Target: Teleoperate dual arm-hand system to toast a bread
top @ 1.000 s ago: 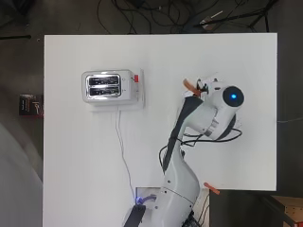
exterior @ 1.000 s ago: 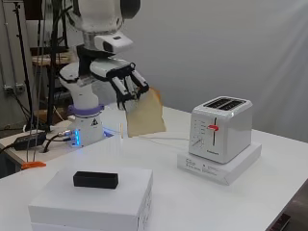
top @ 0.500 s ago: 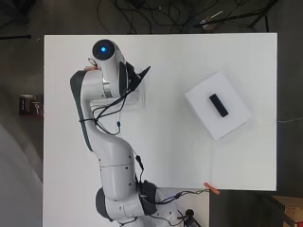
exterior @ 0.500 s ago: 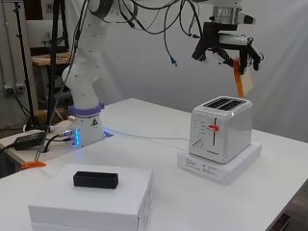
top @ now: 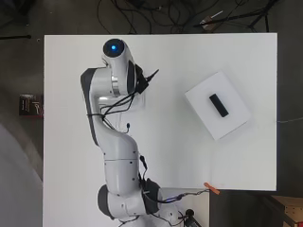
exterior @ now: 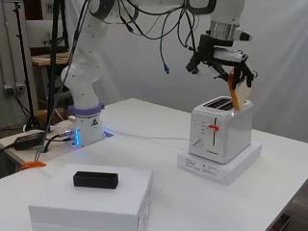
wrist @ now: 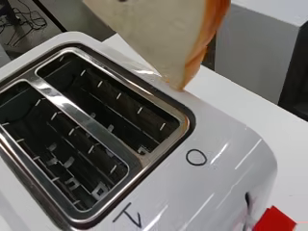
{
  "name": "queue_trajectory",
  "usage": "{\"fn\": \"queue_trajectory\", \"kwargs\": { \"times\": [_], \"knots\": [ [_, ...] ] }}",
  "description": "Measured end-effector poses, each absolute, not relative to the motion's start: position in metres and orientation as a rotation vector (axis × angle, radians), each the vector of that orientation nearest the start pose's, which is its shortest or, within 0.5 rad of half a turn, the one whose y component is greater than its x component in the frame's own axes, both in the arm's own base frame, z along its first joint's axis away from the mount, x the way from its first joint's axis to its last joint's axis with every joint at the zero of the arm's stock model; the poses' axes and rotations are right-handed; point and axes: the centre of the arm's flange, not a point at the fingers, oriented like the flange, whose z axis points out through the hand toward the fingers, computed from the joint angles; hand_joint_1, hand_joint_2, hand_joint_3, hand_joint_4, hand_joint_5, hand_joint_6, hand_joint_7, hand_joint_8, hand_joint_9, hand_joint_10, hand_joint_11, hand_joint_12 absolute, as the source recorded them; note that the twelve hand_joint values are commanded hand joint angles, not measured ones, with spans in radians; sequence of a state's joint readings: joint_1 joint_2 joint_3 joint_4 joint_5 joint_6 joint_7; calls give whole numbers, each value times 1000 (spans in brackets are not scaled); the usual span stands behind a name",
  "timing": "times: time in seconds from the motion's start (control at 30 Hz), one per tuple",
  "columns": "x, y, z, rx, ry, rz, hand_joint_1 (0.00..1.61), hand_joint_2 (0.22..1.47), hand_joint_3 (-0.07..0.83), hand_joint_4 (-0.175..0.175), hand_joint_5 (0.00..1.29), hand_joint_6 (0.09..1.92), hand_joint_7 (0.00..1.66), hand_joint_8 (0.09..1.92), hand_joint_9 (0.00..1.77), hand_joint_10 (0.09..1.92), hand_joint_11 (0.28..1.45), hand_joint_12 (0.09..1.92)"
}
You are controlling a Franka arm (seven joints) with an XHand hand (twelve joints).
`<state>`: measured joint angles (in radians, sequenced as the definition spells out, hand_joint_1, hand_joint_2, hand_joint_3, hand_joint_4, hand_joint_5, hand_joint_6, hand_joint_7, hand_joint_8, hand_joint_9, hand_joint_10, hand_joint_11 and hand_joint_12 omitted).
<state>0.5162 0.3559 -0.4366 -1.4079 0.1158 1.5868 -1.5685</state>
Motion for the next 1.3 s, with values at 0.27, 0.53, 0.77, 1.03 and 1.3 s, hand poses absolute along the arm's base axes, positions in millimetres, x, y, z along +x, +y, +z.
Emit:
{"fn": "queue_trajectory", "kwargs": {
  "times": [0.27, 0.53, 0.77, 1.03, 1.3],
  "knots": [
    [640, 89, 523, 2221, 2251, -300, 1214, 1204, 1, -175, 617, 1399, 1024, 997, 1346, 87, 703, 321],
    [641, 91, 517, 2259, 2226, -399, 891, 1267, 0, 145, 677, 1418, 1163, 162, 1322, 87, 763, 147],
    [624, 95, 500, 2287, 2249, -429, 1221, 1186, 1, -173, 654, 1372, 1059, 923, 1351, 87, 798, 87],
    [621, 90, 512, 2314, 2248, -403, 1217, 1200, -1, -175, 628, 1413, 1033, 965, 1333, 87, 803, 87],
    [618, 107, 505, 2302, 2325, -424, 1225, 1185, -1, -175, 652, 1372, 1064, 920, 1354, 87, 818, 87]
  ]
}}
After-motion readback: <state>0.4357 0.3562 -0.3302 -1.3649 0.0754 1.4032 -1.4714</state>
